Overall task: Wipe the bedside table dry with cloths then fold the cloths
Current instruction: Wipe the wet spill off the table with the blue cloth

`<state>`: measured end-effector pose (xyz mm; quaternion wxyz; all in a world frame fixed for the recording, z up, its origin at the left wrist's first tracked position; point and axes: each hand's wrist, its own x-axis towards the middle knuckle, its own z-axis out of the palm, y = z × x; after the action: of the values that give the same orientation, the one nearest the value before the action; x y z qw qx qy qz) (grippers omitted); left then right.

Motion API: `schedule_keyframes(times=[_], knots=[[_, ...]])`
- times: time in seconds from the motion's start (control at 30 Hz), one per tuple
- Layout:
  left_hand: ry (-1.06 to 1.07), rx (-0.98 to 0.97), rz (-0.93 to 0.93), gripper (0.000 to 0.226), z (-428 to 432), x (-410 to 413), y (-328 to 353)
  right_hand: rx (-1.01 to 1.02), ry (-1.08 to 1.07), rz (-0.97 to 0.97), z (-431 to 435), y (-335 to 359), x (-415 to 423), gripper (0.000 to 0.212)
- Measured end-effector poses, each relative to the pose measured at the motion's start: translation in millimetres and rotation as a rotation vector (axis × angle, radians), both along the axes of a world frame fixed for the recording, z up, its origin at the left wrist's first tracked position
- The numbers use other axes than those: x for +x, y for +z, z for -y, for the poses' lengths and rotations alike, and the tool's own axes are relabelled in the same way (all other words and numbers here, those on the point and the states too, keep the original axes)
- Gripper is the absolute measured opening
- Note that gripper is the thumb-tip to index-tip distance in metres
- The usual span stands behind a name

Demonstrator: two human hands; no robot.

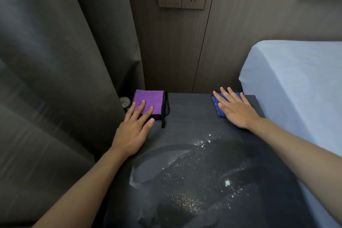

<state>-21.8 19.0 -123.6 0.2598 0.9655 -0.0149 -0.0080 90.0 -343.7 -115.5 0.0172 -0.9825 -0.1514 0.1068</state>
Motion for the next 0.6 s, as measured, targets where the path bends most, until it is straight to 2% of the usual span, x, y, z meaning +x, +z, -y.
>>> schedule_keyframes(times=[0.23,0.6], knots=[[0.003,-0.026,-0.016,0.081,0,0,0,-0.016,-0.137,-0.012,37,3,-5,0.054],[0.018,-0.044,-0.017,0.082,3,-3,5,0.034,-0.45,0.029,21,-6,-36,0.056]])
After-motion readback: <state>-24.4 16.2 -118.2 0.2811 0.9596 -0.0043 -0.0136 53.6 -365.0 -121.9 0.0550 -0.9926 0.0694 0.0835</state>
